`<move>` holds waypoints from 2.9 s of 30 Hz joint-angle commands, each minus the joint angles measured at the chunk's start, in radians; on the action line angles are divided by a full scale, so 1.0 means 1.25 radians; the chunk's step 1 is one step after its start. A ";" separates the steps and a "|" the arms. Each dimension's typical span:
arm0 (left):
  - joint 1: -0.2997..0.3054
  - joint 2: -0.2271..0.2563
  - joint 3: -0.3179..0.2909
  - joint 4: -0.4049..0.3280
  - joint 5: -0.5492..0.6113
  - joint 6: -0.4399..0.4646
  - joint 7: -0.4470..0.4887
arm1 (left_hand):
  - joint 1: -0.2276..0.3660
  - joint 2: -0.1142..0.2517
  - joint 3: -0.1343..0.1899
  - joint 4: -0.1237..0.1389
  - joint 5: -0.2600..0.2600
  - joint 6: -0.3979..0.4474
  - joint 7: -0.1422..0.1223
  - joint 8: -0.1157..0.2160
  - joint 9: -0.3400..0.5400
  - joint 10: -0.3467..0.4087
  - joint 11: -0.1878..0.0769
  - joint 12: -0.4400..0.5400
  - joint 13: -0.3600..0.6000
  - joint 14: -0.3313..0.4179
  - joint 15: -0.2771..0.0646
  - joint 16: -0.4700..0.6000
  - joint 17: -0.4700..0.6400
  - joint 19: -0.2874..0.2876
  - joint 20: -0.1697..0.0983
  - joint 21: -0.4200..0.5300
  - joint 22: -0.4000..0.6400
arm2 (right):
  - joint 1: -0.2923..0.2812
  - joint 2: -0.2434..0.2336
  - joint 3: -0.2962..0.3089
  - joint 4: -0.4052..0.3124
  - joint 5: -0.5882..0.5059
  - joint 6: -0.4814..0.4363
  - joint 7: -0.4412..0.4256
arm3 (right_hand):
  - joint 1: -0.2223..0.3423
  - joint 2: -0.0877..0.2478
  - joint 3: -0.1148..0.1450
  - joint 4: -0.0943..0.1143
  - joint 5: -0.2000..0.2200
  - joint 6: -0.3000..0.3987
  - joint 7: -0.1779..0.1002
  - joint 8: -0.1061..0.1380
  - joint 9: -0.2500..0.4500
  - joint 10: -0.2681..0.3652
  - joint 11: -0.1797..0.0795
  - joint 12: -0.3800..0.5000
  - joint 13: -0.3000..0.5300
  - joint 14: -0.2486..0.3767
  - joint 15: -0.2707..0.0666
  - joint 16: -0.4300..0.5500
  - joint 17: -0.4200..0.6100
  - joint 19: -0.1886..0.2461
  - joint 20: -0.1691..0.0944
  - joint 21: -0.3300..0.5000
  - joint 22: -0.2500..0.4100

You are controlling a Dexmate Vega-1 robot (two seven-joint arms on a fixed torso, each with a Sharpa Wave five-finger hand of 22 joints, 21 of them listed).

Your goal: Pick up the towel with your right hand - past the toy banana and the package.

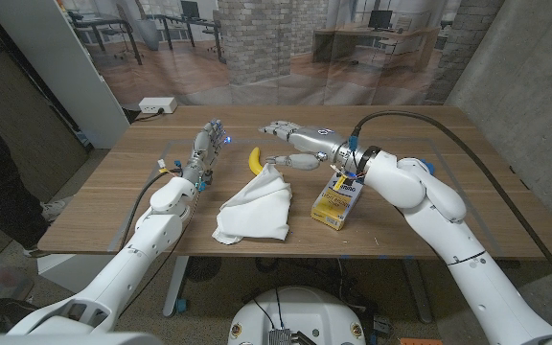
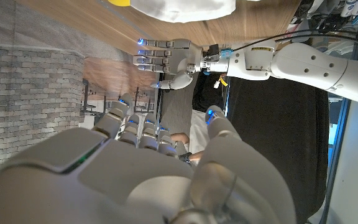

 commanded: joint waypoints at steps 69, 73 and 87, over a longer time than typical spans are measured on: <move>-0.002 0.000 -0.011 0.020 -0.010 -0.004 -0.017 | 0.005 0.098 0.005 -0.001 0.004 -0.112 -0.011 0.002 0.001 -0.127 0.003 0.003 0.002 -0.156 0.002 0.003 0.003 -0.125 0.006 -0.006 0.001 | 0.085 0.016 -0.125 0.035 -0.126 -0.093 0.236 | 0.018 0.018 -0.002 0.001 -0.002 -0.001 -0.008 0.001 0.004 -0.011 -0.010 -0.005 0.004 0.006 -0.009 0.001 0.002 0.002 0.053 -0.003 0.003; -0.001 -0.001 -0.013 0.020 -0.010 -0.006 -0.017 | 0.005 0.098 0.005 -0.001 0.004 -0.111 -0.012 0.002 0.001 -0.128 0.002 0.003 0.002 -0.156 0.001 0.003 0.003 -0.125 0.006 -0.006 0.001 | 0.089 0.016 -0.128 0.042 -0.127 -0.093 0.244 | 0.019 0.017 -0.003 0.001 -0.002 -0.004 -0.008 0.000 0.004 -0.014 -0.010 -0.006 0.004 0.004 -0.008 0.000 0.003 0.000 0.059 -0.004 0.003; 0.004 0.002 -0.015 0.013 -0.010 -0.004 -0.012 | 0.005 0.095 0.003 -0.001 0.003 -0.107 -0.012 0.002 0.001 -0.126 0.004 0.003 0.002 -0.154 0.001 0.003 0.003 -0.123 0.006 -0.007 0.001 | 0.095 0.017 -0.139 0.052 -0.141 -0.099 0.264 | 0.014 0.007 -0.012 0.002 -0.004 -0.027 -0.015 -0.007 0.004 -0.031 -0.010 -0.009 0.004 -0.005 -0.004 -0.002 0.003 -0.013 0.070 -0.008 0.003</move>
